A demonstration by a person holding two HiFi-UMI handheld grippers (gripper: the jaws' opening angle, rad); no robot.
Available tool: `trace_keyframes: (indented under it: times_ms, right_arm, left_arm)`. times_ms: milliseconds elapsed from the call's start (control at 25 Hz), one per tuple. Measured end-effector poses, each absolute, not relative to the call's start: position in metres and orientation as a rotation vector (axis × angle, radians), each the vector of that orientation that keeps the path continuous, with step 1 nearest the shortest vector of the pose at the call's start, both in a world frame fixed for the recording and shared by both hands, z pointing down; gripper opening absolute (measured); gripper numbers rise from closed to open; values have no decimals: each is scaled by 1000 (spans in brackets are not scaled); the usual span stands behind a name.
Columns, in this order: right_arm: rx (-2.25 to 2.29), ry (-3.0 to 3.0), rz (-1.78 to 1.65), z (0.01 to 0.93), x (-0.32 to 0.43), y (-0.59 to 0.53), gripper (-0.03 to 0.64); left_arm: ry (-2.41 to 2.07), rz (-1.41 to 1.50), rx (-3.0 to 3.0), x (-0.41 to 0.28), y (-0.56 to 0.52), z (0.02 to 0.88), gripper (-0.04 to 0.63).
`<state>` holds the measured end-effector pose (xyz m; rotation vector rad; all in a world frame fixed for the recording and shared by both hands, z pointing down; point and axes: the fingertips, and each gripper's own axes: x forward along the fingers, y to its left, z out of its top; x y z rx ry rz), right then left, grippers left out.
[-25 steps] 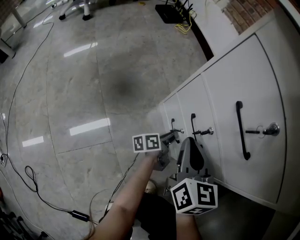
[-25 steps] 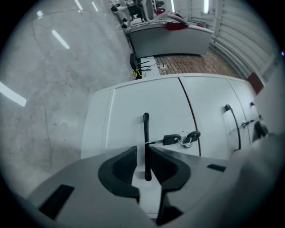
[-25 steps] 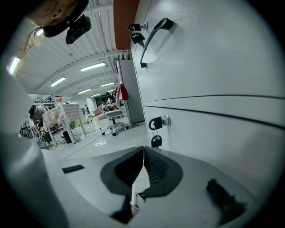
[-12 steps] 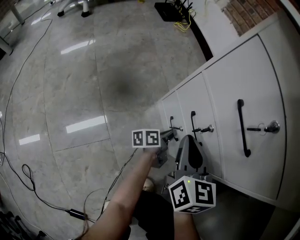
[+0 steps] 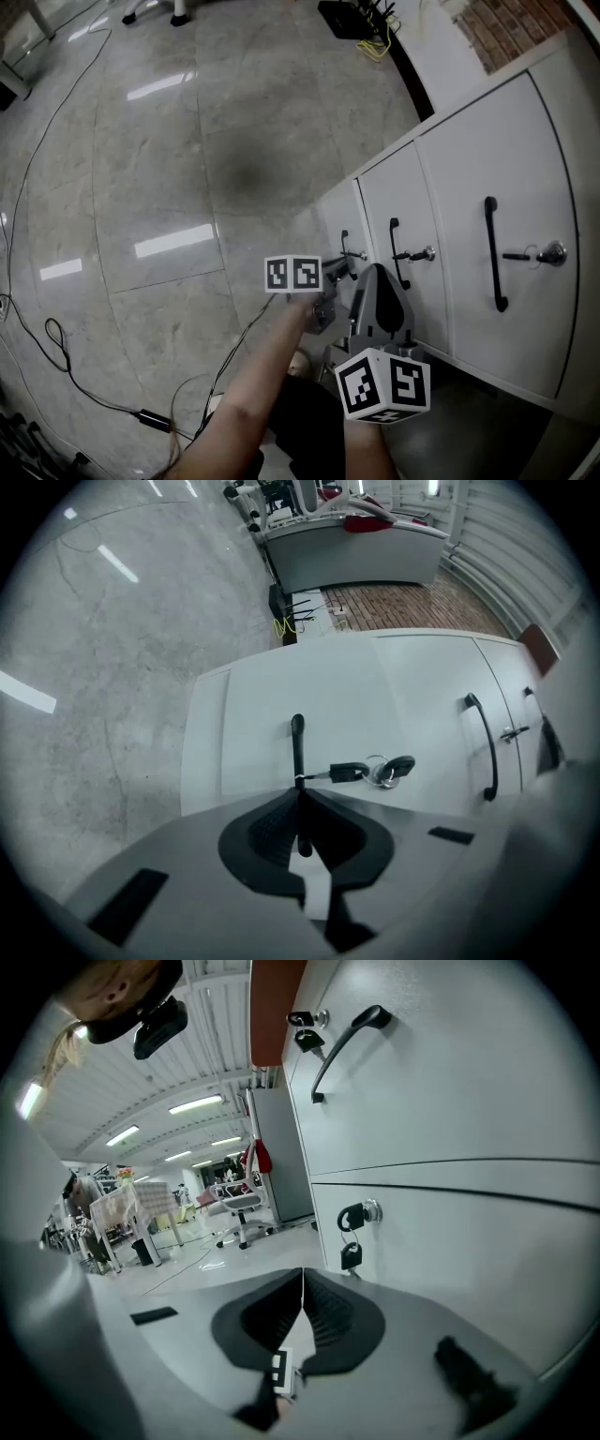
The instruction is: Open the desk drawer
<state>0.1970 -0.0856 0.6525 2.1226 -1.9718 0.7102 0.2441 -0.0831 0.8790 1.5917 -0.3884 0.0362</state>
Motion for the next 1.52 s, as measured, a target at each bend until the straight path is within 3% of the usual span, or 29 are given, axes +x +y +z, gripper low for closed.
trace_keyframes:
  times_ms: [1520]
  right_arm:
    - [1954,-2034,927,672,129,-59,12]
  left_arm:
    - [-557,138,1573,110,-55,879,21]
